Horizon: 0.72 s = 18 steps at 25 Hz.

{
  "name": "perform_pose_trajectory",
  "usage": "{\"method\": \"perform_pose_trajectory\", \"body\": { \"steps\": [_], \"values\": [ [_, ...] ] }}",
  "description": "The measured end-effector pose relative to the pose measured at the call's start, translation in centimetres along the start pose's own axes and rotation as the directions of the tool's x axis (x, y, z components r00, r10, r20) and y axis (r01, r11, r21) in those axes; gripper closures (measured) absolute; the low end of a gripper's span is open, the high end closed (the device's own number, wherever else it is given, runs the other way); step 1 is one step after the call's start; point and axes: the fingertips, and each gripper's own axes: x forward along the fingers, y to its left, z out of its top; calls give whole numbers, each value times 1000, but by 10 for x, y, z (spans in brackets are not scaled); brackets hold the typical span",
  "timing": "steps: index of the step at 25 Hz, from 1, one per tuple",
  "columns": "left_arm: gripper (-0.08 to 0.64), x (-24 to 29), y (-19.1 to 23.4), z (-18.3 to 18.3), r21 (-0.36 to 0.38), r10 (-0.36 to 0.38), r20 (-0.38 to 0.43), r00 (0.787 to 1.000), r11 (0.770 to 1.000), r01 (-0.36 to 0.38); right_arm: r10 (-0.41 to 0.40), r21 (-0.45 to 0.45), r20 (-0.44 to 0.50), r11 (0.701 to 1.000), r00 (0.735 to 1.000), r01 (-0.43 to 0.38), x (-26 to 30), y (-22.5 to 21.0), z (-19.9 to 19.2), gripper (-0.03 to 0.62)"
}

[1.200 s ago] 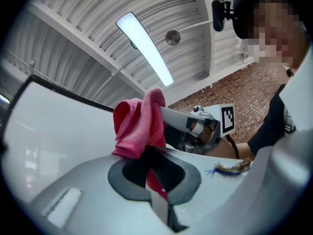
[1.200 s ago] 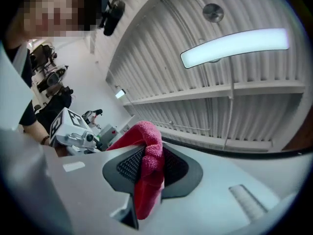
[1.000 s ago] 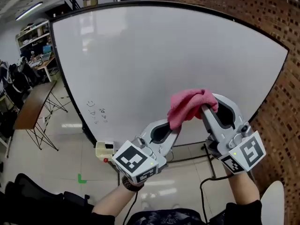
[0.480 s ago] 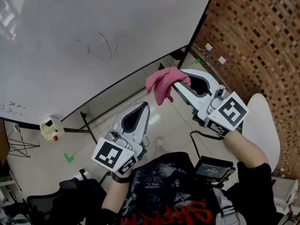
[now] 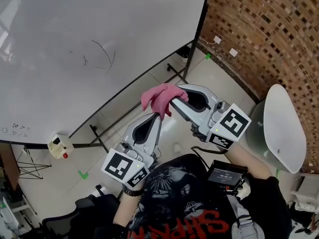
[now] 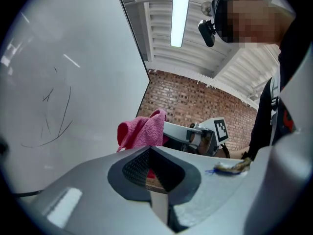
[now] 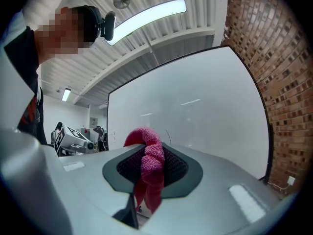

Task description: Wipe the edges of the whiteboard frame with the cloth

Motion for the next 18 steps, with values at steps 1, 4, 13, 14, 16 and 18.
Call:
{"method": "perform_pose_trajectory", "body": {
  "steps": [1,4,13,14,16,18],
  "values": [
    [558,-3,2,1,2,1,1,1000,1000,-1,3,8,0,1000,1000,-3,2,2,-1,514],
    [557,-13,9,4,-2,14,9,1000,1000,-14,17,36,0,999,1000,-17,10,10,-5,514],
    [557,-43,39,4,-38,106,32,994,994,-104,40,79,-15,996,999,-39,36,17,-17,517],
    [557,-46,42,3,-43,115,33,993,993,-113,42,83,-17,996,999,-41,39,17,-19,517],
    [557,-50,46,2,-48,127,34,991,991,-125,44,89,-18,995,999,-43,41,17,-20,517],
    [557,-51,47,0,-51,130,30,991,990,-129,39,99,-12,994,999,-38,40,15,-20,517]
  ]
}}
